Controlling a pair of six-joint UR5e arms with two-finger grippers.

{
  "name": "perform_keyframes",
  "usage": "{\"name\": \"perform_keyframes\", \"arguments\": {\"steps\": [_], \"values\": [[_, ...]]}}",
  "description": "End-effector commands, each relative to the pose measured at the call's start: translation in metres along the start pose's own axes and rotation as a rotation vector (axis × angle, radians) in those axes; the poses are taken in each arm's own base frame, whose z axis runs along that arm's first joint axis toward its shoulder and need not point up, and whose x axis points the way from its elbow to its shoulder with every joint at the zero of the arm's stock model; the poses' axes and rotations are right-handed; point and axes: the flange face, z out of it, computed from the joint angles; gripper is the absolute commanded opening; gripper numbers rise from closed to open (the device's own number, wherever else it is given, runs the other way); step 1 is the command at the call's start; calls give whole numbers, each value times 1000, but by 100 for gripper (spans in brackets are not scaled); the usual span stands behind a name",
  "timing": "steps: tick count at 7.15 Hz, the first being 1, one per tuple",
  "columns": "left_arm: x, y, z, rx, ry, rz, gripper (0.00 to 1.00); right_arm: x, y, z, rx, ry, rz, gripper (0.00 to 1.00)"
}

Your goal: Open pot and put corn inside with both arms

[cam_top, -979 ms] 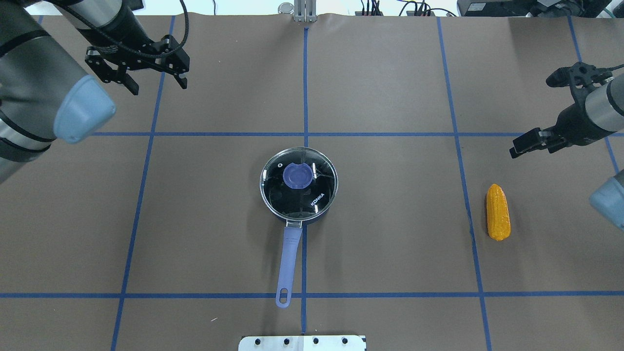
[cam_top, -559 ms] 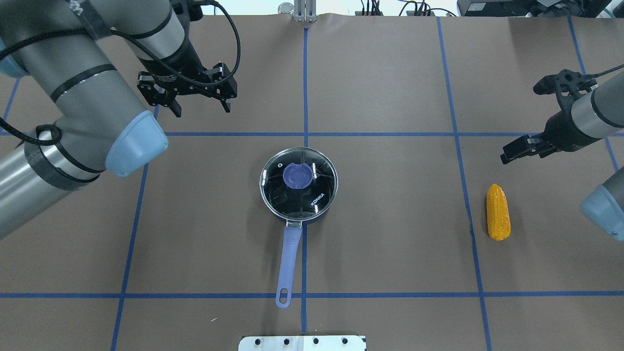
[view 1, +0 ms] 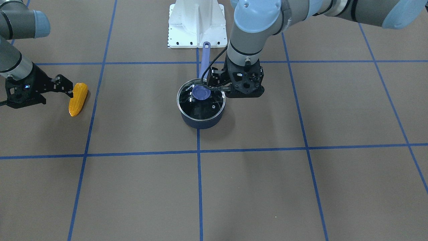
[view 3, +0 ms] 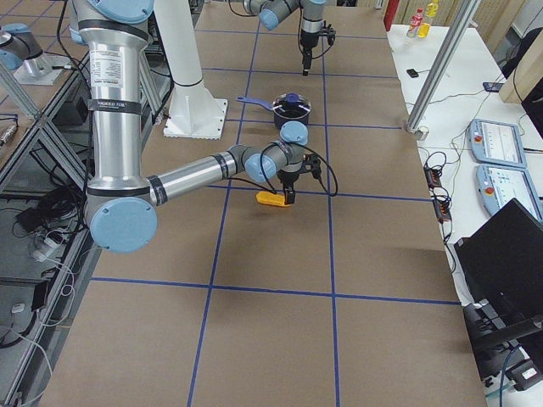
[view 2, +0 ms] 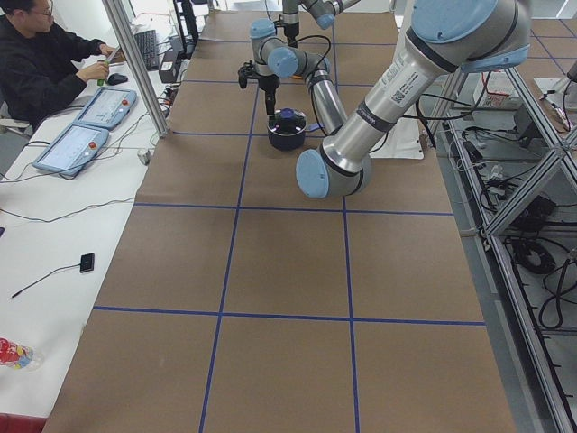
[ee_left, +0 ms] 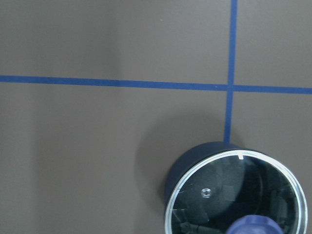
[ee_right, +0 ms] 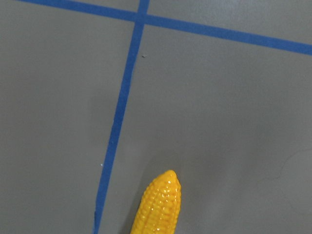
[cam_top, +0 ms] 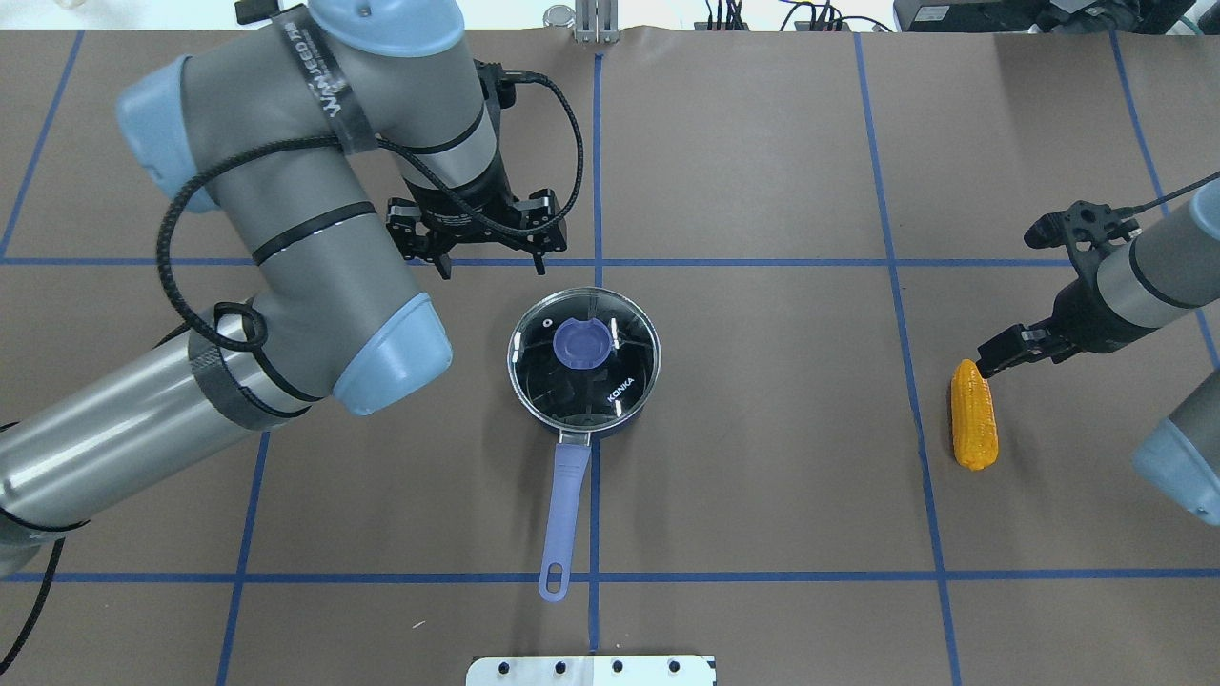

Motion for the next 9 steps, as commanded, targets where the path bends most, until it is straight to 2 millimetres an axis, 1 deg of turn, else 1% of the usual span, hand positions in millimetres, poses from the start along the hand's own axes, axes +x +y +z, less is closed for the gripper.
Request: {"name": "perform_keyframes", "arguments": {"steps": [1,2,3,4,5,6,7,9], "values": [[20,-13,20,11,34,38,100,-12,19,21,29,13,35,99],[24,-13,30,20,39,52,100,-23,26,33,24,22,27,99],[31,-6,36,11,43,66,100,-23,39,47,29,56,4,99],[36,-1,38,7,46,74,100,-21,52,54,32,45,-7,99],[41,6,45,-4,44,82,100,-23,60,59,33,39,-8,99],[48,13,48,-12,47,85,100,-26,62,64,33,49,-17,99],[52,21,56,-26,44,93,100,-26,64,66,33,53,-20,99],[55,25,58,-31,43,96,100,-27,65,69,26,55,-23,99]]}}
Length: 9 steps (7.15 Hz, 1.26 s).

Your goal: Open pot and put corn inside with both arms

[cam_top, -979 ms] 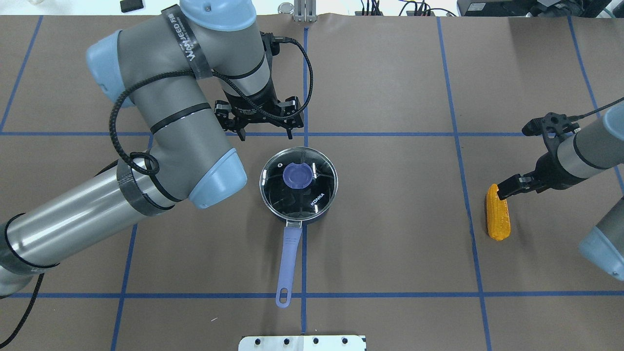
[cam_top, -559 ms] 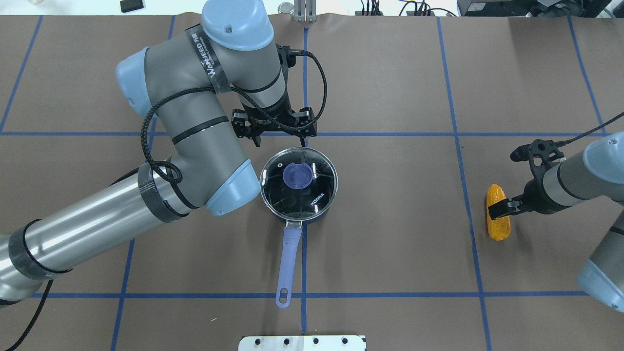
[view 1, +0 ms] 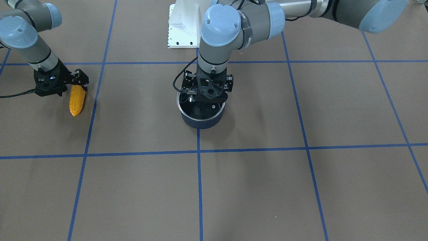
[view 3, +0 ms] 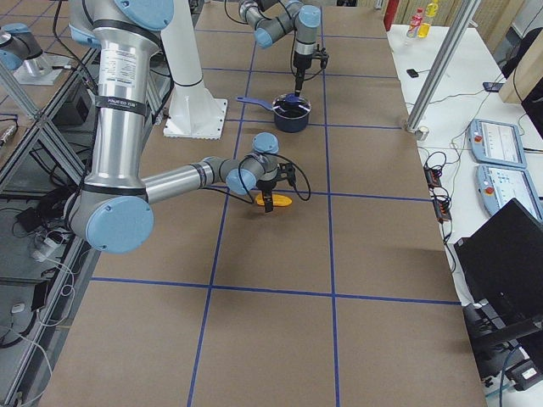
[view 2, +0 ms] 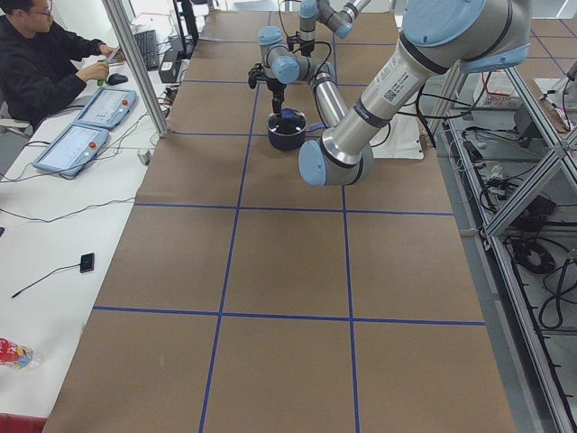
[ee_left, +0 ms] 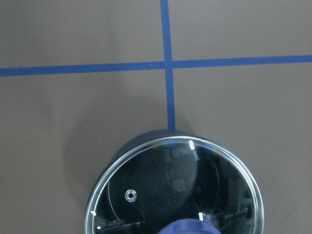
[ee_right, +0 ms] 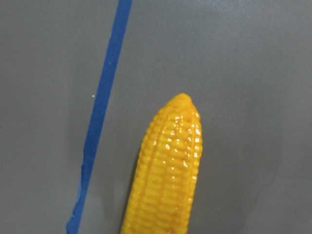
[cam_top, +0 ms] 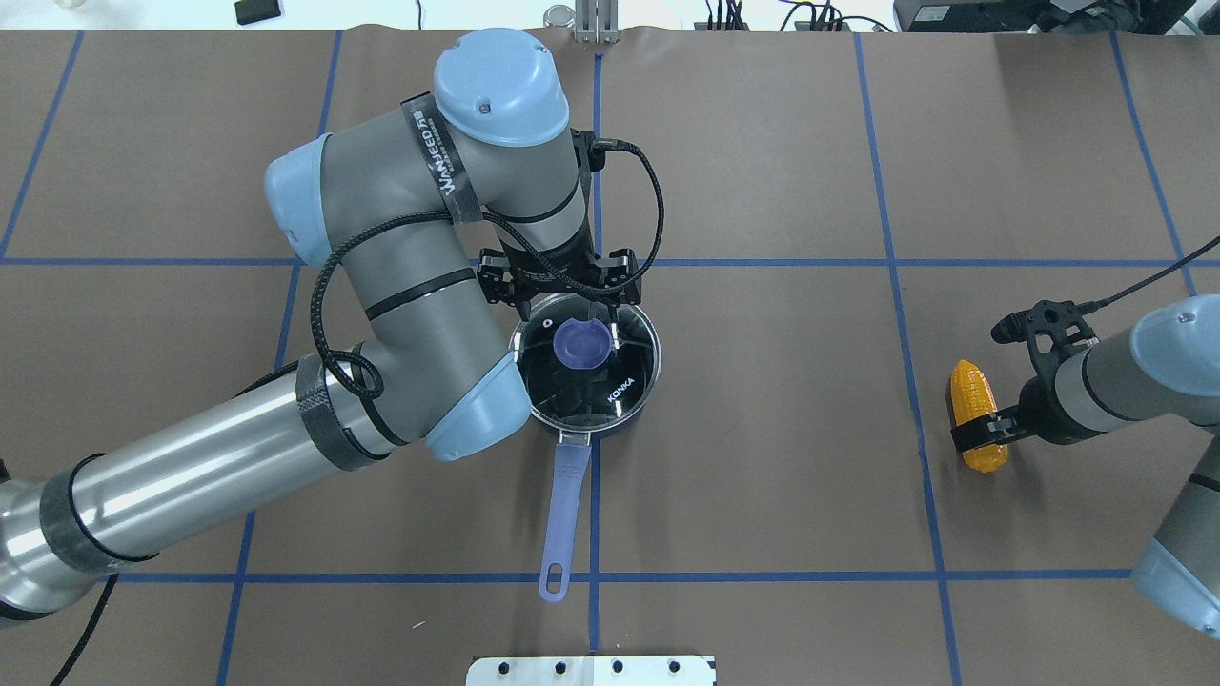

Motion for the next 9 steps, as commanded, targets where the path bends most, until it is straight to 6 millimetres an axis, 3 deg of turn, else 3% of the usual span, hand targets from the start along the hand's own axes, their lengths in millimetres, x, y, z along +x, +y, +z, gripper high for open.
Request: {"name": "perform_keyframes", "arguments": {"steps": [1,4,6,9], "values": [[2,3,4,-6,-3,2,100,-4,-1,2,-1,-3,-7,99],[2,3,7,-4,-10,2,100,-11,-4,5,-6,-3,-14,75],[1,3,8,-4,-10,2,100,-10,-4,9,-16,-1,-18,47],[1,3,8,-4,-10,2,100,-5,-10,6,-9,-2,-10,28]]}}
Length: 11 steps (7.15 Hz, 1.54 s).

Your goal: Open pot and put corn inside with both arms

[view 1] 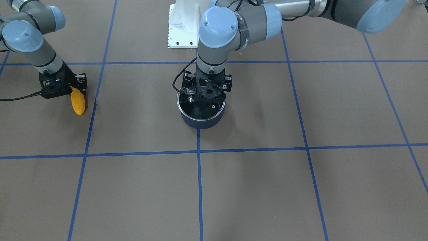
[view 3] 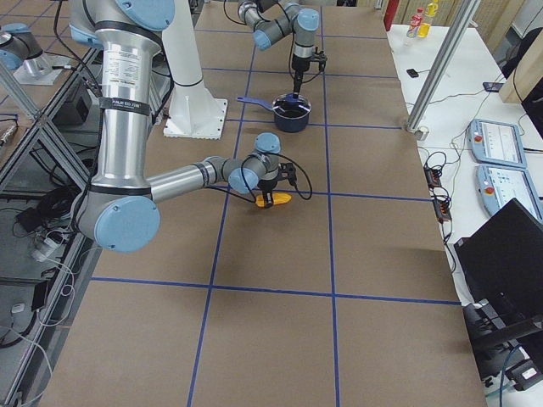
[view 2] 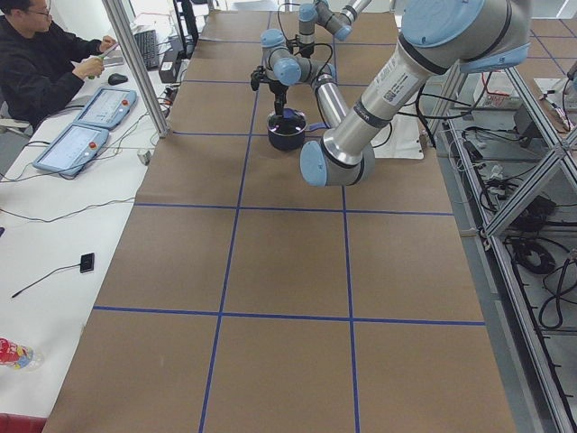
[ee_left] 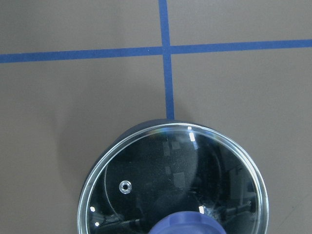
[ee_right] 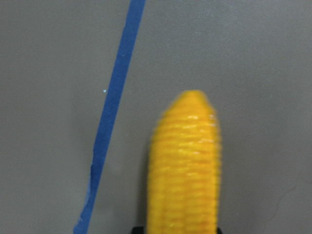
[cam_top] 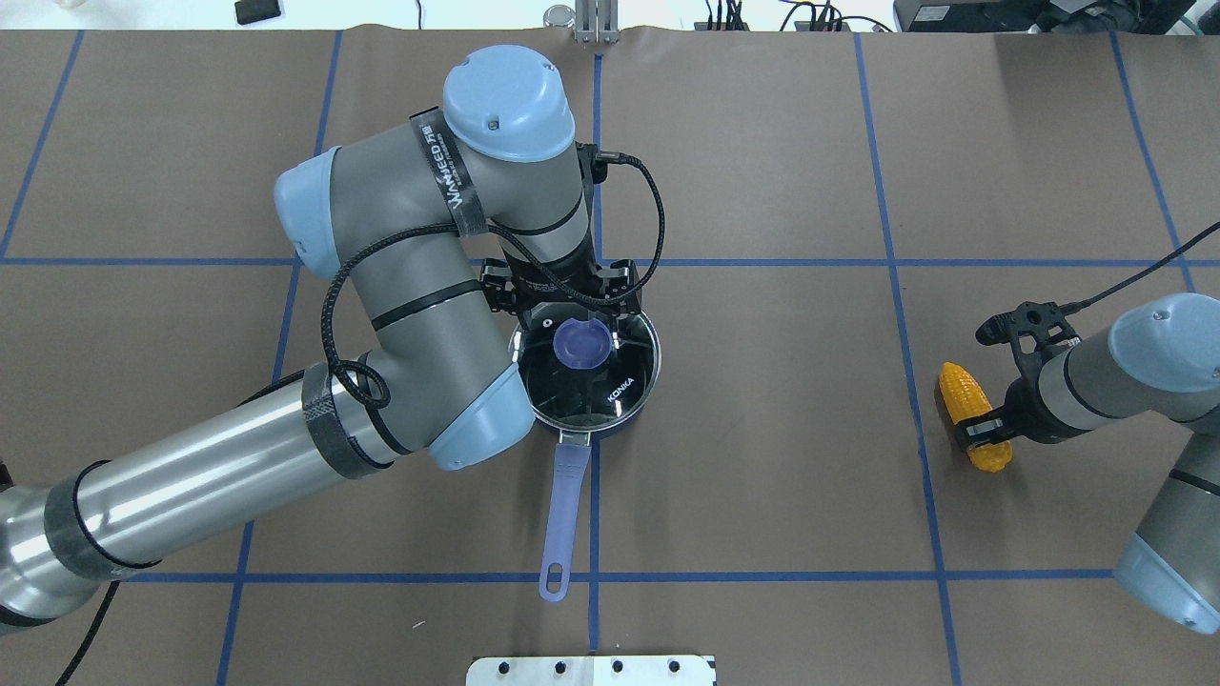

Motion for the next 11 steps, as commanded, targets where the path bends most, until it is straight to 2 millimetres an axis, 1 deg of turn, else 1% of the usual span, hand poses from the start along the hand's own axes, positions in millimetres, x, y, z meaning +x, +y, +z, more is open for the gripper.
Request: {"name": "perform_keyframes", "arguments": {"steps": [1,2,3,4,5,6,7,8,9,10,11], "values": [[0,0,0,0,0,0,100,3,-6,-5,11,-4,4,27],[0,0,4,-3,-5,-1,100,3,-14,-14,22,-14,17,27],[1,0,7,1,-12,-2,100,-3,-39,-34,26,-18,55,27],[3,1,10,-1,-16,-2,100,-21,-58,-58,21,-21,69,26],[3,1,11,-2,-15,-17,100,-39,-72,-77,16,-8,67,26],[6,-2,20,5,5,-8,100,-53,-82,-88,14,-3,70,25],[8,-7,29,15,27,-24,100,-62,-89,-94,16,-4,70,25],[8,-7,30,17,31,-22,98,-72,-97,-100,15,-2,72,25],[8,-6,26,18,35,-16,87,-81,-102,-107,17,-2,74,26],[7,-6,26,17,32,-20,71,-81,-103,-109,18,-1,75,26],[6,-3,19,22,41,-15,69,-81,-103,-107,15,0,75,26]]}}
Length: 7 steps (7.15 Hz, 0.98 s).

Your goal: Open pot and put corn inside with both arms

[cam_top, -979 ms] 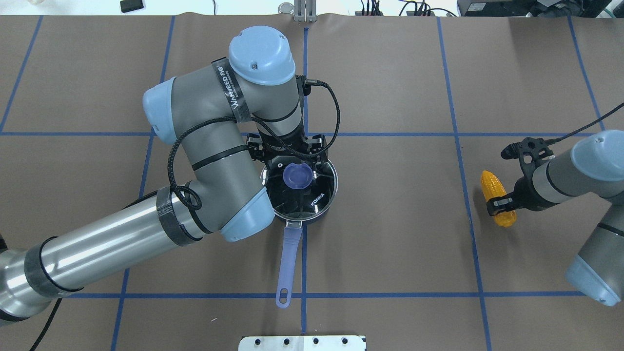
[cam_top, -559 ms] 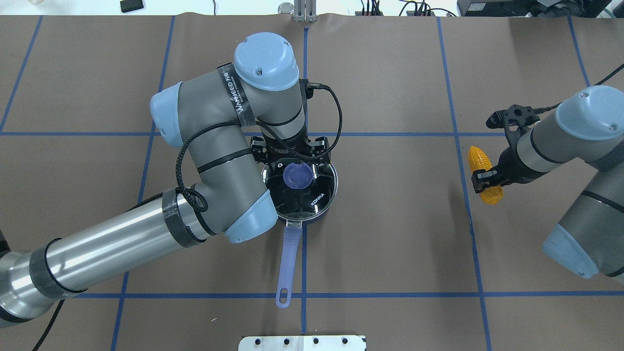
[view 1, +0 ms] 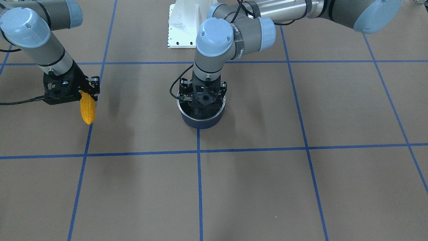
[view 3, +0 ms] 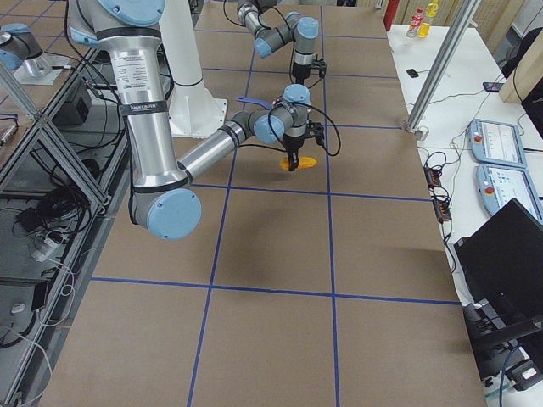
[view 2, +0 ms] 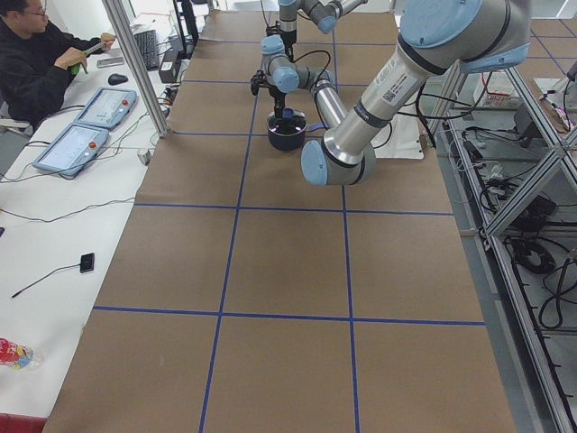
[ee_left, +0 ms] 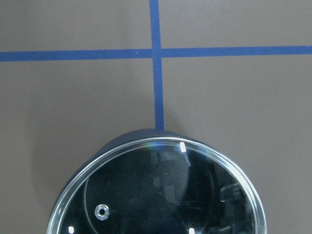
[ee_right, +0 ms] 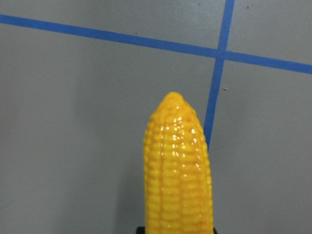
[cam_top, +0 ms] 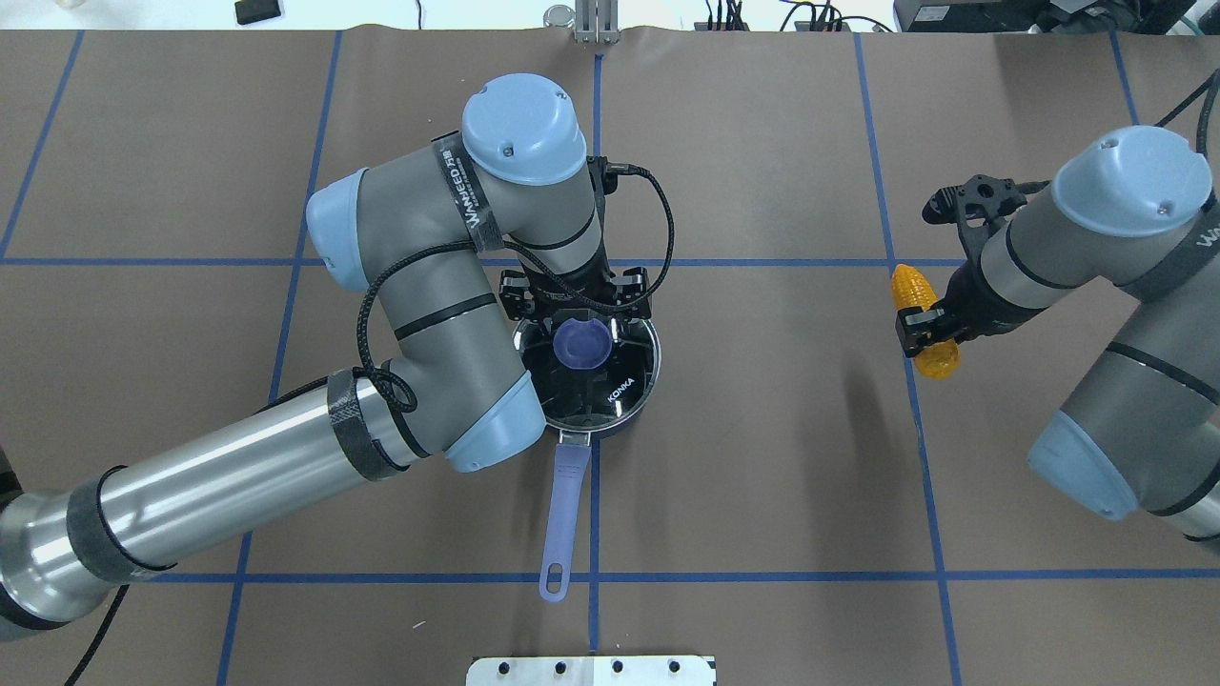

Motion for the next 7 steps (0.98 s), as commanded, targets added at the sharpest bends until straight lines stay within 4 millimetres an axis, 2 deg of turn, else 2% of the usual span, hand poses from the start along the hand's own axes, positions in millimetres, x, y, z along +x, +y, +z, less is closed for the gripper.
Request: {"name": "perform_keyframes", "arguments": {"steps": [1,2,4,7], "values": [[-7,7,-9,6,11,1,70,-2,-1,-1,2,3,0,26],[-16,11,-9,6,8,0,71,-3,-1,-1,1,2,-1,26],[-20,11,-5,2,2,-6,72,-3,-1,1,1,6,-1,26],[-19,11,-6,2,3,-5,72,-4,0,2,4,11,-3,26]]}}
